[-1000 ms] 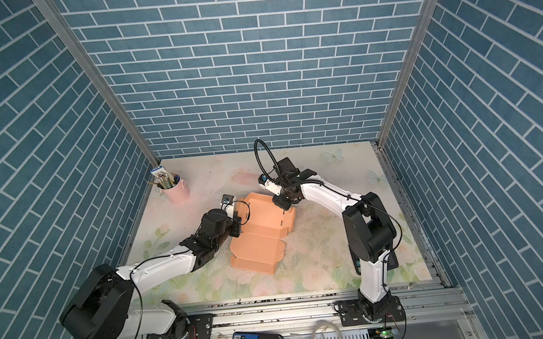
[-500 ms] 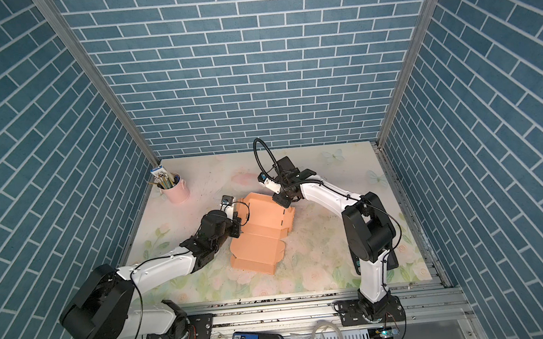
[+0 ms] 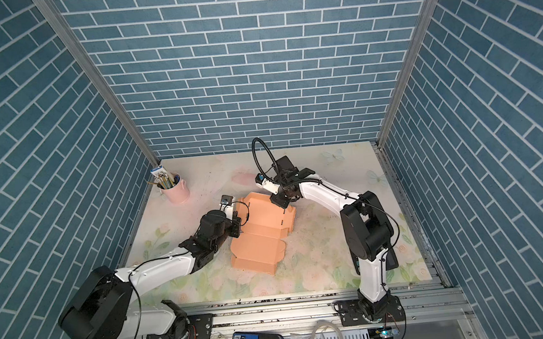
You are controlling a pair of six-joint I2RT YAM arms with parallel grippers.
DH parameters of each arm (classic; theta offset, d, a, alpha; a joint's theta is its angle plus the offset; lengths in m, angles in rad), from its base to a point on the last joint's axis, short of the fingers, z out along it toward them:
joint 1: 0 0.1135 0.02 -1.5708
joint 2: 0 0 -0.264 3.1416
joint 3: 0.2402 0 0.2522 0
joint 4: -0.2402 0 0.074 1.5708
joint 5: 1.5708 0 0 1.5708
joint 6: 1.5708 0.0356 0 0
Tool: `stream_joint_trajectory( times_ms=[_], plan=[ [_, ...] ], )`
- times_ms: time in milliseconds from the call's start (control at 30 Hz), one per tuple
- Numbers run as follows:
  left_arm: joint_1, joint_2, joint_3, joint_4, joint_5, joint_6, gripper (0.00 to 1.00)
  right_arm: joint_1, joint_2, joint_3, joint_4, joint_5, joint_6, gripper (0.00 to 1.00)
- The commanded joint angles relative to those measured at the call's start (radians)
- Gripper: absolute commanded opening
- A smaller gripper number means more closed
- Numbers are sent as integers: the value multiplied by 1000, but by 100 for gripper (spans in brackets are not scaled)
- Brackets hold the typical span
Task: Assemble paper box
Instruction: First fold the bottom flaps of a flat cardboard box at the center of the table.
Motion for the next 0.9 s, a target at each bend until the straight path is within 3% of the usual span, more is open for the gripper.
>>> stream_joint_trajectory(
  times_ms=[0,567,867],
  plan=[
    [-8,-20,-10,5,0,-6,0,0,25,9,-29,-45,-24,34],
    [-8,-26,-20,8,-7,-11,0,-21,23,-16,-19,-90,-4,24],
    [-9,-20,-19,7,-4,-15,0,-16,43,-32,16,-2,-14,19]
  ],
)
